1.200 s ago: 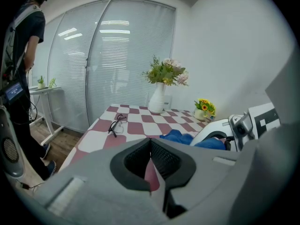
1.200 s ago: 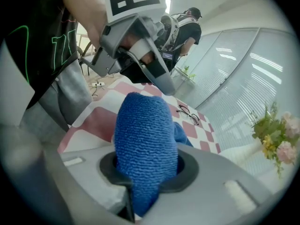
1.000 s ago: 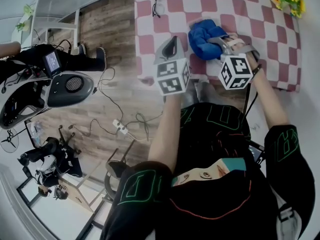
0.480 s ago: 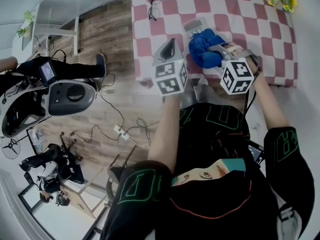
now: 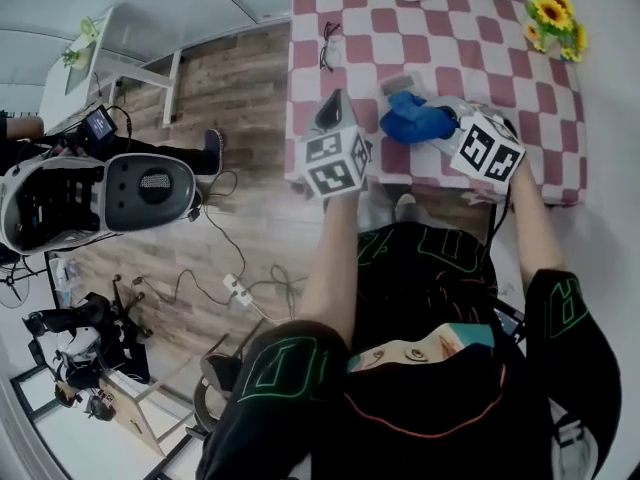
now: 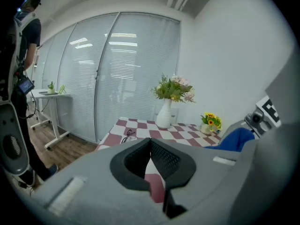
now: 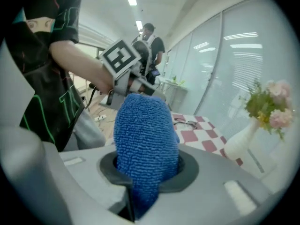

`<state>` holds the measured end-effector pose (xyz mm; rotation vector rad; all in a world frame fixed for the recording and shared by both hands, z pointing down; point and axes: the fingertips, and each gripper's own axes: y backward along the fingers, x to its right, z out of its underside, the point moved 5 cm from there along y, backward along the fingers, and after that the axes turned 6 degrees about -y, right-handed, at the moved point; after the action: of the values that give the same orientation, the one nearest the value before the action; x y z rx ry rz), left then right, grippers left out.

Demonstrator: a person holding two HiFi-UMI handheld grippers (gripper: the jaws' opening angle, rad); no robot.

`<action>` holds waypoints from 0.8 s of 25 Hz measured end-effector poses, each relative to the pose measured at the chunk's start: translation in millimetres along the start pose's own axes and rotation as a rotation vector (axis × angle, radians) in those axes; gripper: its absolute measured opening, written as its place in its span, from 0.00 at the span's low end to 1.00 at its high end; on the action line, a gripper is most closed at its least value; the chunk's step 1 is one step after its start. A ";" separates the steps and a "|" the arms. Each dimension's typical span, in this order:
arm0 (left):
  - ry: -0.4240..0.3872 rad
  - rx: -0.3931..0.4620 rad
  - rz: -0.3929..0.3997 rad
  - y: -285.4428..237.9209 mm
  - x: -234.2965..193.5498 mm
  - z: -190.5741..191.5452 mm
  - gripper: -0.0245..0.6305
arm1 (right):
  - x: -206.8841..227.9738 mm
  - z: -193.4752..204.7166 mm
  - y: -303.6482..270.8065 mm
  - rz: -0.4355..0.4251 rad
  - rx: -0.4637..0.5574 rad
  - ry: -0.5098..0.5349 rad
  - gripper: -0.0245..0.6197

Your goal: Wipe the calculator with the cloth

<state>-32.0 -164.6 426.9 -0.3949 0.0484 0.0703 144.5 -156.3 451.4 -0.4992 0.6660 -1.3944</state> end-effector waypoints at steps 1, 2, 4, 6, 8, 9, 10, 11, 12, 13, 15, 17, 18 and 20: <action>-0.003 0.014 0.001 -2.4 0.8 -3.9 0.05 | 12.6 -8.5 2.2 0.041 0.041 -0.027 0.20; -0.007 0.030 0.002 -4.8 1.5 -8.5 0.05 | 25.2 -17.2 4.1 0.081 0.078 -0.052 0.20; -0.019 0.062 0.005 -9.9 3.5 -19.8 0.05 | 48.6 -36.3 8.1 0.143 0.145 -0.099 0.20; -0.025 0.094 0.011 -14.6 6.0 -32.4 0.05 | 66.2 -57.3 12.5 0.169 0.206 -0.128 0.20; -0.029 0.132 0.006 -17.0 5.8 -47.9 0.05 | 81.0 -77.8 17.2 0.188 0.260 -0.145 0.20; -0.042 0.154 -0.003 -17.2 4.8 -57.6 0.05 | 88.3 -86.7 20.0 0.201 0.280 -0.155 0.20; -0.074 0.178 -0.016 -16.8 4.1 -68.0 0.05 | 95.0 -93.6 23.2 0.217 0.295 -0.168 0.20; -0.123 0.200 -0.030 -15.9 4.3 -78.6 0.05 | 100.6 -98.3 26.8 0.232 0.305 -0.179 0.20; -0.174 0.222 -0.043 -14.4 5.5 -89.0 0.05 | 104.9 -101.1 31.0 0.248 0.312 -0.186 0.20; -0.213 0.245 -0.051 -12.1 6.5 -99.2 0.05 | 108.4 -103.2 35.8 0.262 0.321 -0.191 0.20; -0.239 0.292 -0.063 -6.9 4.3 -118.5 0.05 | 117.4 -108.3 46.3 0.299 0.357 -0.222 0.20; -0.223 0.328 -0.073 -4.7 -1.3 -133.0 0.05 | 132.3 -114.1 57.1 0.357 0.419 -0.310 0.20; -0.214 0.339 -0.076 -5.5 -3.4 -138.1 0.05 | 141.4 -115.8 62.2 0.391 0.454 -0.368 0.20; -0.203 0.353 -0.078 -9.7 -5.4 -145.8 0.05 | 158.5 -116.8 71.2 0.447 0.517 -0.471 0.20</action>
<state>-41.5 -230.1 296.5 -0.0357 -0.1536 0.0234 123.2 -296.9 297.8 -0.2269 0.0146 -0.9231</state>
